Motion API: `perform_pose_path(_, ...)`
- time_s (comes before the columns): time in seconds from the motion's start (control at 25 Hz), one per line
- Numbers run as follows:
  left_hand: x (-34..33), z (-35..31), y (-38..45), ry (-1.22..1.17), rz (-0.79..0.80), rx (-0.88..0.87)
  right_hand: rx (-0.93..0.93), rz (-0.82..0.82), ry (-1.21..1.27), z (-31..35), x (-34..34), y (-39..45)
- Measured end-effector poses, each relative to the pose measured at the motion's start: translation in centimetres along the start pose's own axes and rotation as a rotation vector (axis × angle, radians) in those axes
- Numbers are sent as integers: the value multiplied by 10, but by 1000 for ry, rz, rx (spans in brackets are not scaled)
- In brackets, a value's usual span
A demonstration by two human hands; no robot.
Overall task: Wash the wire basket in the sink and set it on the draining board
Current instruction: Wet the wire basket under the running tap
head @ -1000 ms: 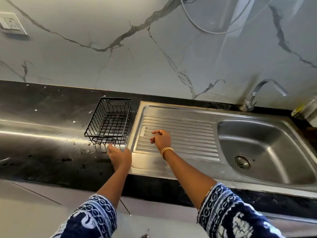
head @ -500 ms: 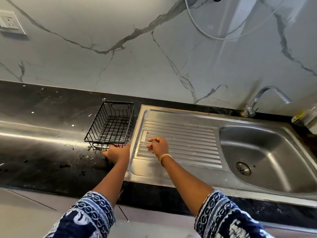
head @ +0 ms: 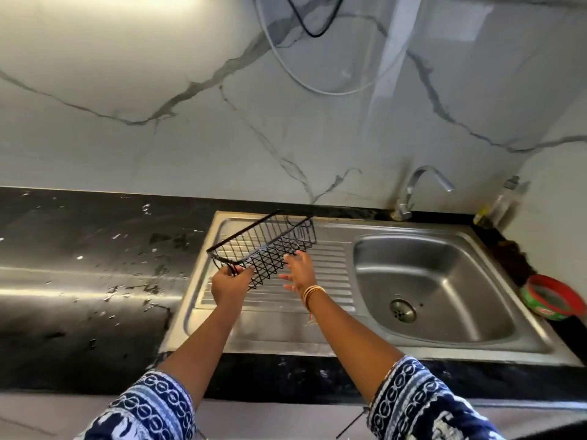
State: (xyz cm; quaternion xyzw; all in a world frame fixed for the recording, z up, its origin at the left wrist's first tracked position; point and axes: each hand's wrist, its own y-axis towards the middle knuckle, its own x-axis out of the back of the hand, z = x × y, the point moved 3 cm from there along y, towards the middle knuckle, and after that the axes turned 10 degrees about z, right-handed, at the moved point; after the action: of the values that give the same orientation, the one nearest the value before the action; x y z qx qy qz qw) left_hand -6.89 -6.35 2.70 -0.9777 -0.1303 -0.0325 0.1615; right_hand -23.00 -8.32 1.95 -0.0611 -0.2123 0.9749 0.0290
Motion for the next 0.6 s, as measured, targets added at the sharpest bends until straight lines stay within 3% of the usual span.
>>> perform_pose_path(0.32, -205, -17, -74, 138, 430, -62, 82, -354, 289, -5, 226, -65)
perform_pose_path(0.6, -335, 13, -77, 212, 592, 38, -1, -514, 436, -21, 349, -89)
